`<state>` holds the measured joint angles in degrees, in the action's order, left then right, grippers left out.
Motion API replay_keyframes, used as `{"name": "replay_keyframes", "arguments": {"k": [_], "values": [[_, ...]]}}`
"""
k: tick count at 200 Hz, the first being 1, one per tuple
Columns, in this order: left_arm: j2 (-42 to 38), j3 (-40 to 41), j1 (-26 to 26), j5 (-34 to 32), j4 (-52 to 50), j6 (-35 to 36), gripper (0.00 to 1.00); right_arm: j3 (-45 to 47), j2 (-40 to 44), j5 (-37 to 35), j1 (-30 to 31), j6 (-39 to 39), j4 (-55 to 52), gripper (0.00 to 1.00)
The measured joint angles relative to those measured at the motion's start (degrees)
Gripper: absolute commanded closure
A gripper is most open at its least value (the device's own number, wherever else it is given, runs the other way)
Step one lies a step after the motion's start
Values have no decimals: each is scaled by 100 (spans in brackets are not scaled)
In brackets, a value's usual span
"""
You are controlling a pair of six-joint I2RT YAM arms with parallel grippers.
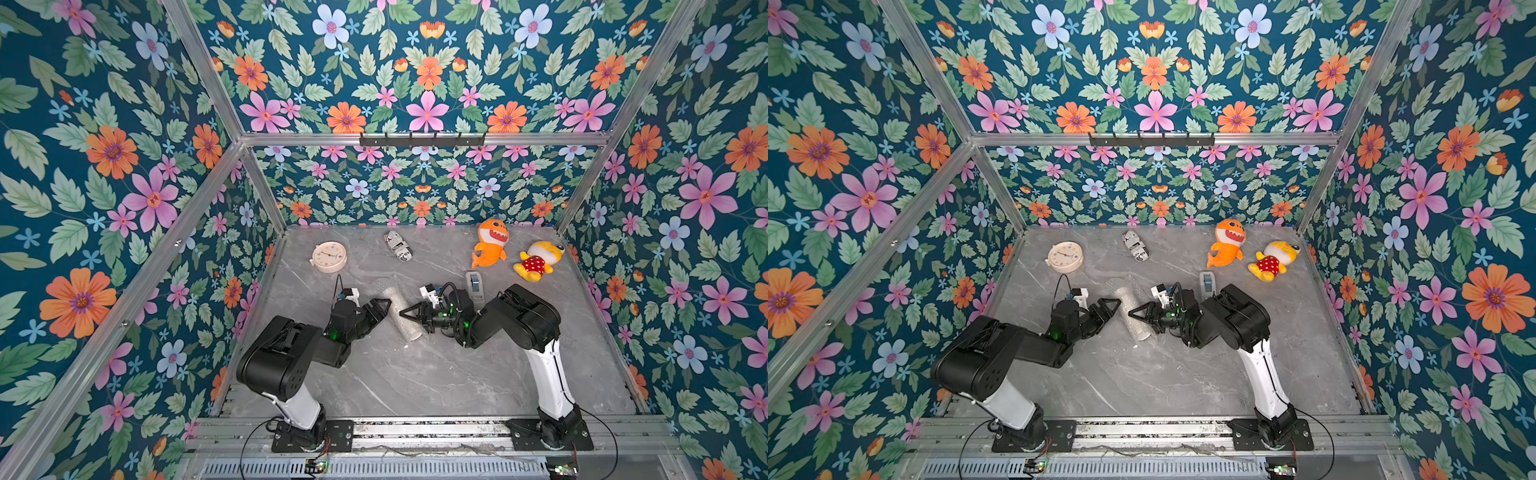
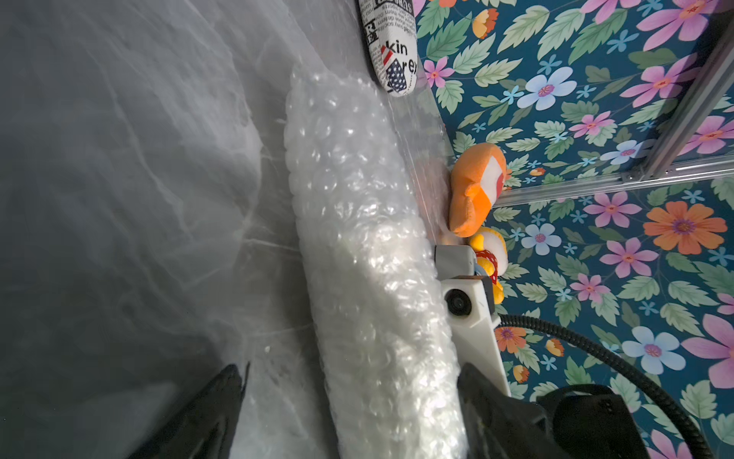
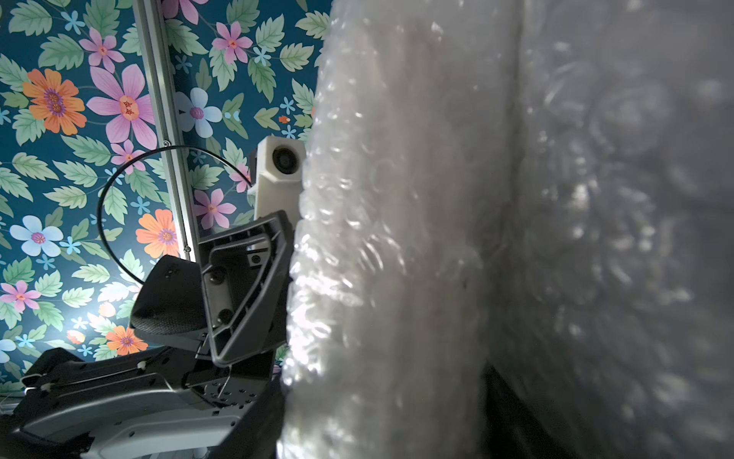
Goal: Wrap vases in bubble wrap
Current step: Wrap the vase in bubble wrap.
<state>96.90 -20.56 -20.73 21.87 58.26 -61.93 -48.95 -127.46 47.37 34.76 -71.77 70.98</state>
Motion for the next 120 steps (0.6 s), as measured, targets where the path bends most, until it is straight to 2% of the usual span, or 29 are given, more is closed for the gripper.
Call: {"name": "replay_keyframes", "arguments": {"k": [41, 120], "values": [[951, -236, -20, 260, 1274, -540, 18, 66, -72, -2, -2, -24, 260, 50], [2118, -592, -293, 282, 3134, -1311, 12, -105, -382, 90, -11, -339, 848, 51]]}}
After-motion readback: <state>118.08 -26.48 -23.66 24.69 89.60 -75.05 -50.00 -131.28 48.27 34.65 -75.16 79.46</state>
